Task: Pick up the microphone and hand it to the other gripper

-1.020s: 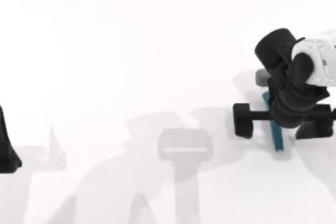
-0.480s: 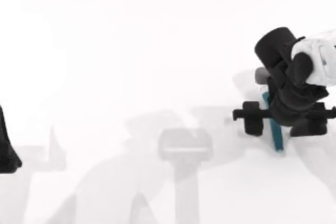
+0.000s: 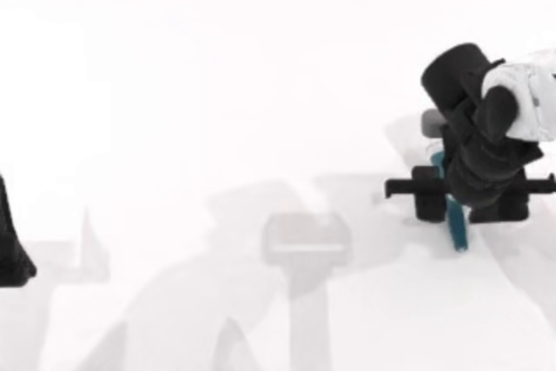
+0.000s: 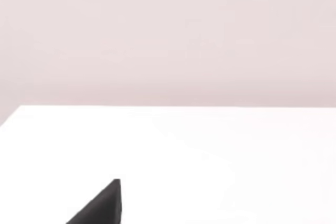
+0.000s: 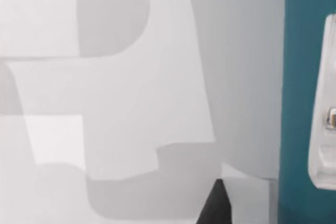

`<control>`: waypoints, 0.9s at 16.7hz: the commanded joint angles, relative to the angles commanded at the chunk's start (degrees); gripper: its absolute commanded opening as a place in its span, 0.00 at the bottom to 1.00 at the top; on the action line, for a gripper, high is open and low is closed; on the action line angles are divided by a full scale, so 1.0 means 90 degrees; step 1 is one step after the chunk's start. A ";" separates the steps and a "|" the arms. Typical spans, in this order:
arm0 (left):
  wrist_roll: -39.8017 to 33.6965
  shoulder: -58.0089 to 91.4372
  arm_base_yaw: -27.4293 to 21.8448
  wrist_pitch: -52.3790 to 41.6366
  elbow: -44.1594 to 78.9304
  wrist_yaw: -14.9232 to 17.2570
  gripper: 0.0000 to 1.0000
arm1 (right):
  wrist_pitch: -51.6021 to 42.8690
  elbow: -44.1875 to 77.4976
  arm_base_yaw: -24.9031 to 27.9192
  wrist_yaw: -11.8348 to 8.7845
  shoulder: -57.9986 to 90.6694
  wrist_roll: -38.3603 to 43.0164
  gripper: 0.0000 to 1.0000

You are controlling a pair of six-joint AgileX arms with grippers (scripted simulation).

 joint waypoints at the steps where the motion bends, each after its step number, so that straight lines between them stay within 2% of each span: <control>1: 0.0000 0.0000 0.0000 0.0000 0.0000 0.0000 1.00 | -0.0213 0.0167 0.0016 0.0145 -0.0410 -0.0083 0.00; 4: 0.0000 0.0000 0.0000 0.0000 0.0000 0.0000 1.00 | 0.0000 0.0129 0.0028 0.0077 -0.0454 -0.0151 0.00; 7: 0.0000 0.0000 0.0000 0.0000 0.0000 0.0000 1.00 | 0.0793 -0.0028 0.0048 -0.0172 -0.0618 -0.0382 0.00; 10: 0.0000 0.0000 0.0000 0.0000 0.0000 0.0000 1.00 | 0.2020 -0.0327 0.0052 -0.0551 -0.0885 -0.0723 0.00; 15: 0.0000 0.0000 0.0000 0.0000 0.0000 0.0000 1.00 | 0.4689 -0.1077 0.0042 -0.1348 -0.1487 -0.1443 0.00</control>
